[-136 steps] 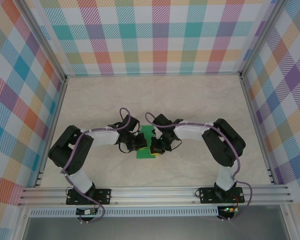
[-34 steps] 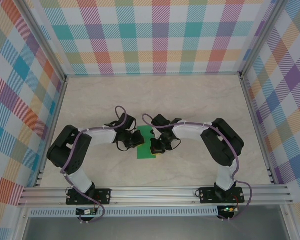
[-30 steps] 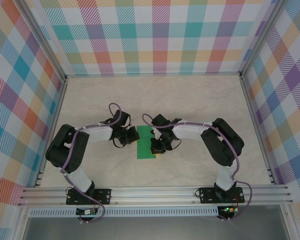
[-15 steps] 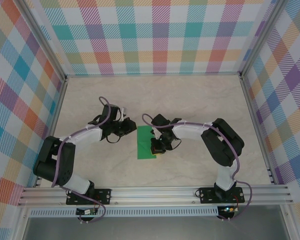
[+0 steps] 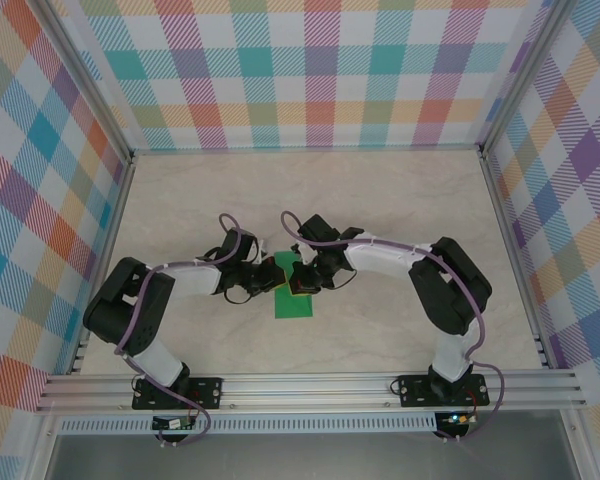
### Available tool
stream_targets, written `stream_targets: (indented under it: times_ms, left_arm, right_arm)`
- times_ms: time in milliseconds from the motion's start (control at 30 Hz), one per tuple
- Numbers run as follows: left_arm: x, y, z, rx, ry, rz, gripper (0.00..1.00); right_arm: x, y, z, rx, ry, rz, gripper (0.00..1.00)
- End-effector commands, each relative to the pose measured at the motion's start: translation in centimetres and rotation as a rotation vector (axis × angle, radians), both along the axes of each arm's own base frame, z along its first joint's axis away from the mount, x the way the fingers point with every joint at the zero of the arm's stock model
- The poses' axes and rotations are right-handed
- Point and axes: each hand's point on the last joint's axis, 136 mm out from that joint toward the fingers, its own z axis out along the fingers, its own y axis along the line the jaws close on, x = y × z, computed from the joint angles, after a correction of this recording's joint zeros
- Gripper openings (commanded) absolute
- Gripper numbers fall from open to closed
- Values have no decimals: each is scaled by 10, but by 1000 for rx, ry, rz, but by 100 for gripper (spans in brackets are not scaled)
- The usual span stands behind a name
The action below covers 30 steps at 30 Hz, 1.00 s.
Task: Fold a paper plane with a square sheet of paper (pick it up from the middle)
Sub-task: Fold the triangle a second time at the center of the table.
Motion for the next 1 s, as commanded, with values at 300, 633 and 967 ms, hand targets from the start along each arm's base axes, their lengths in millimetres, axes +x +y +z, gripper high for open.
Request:
stream_targets:
  times_ms: [300,633,967]
  left_arm:
    - [2,-4,7,-9,-34,-1,1]
    - [-14,-1,5,-16,-15,-14,1]
    - [-12,0,-11,9,14,0,0]
  right_arm:
    - [13,-2,-28,-123,3,-2,3]
    - [8,7,-27,-68,24,31,3]
    - [1,7,-33,-64,58,52,3]
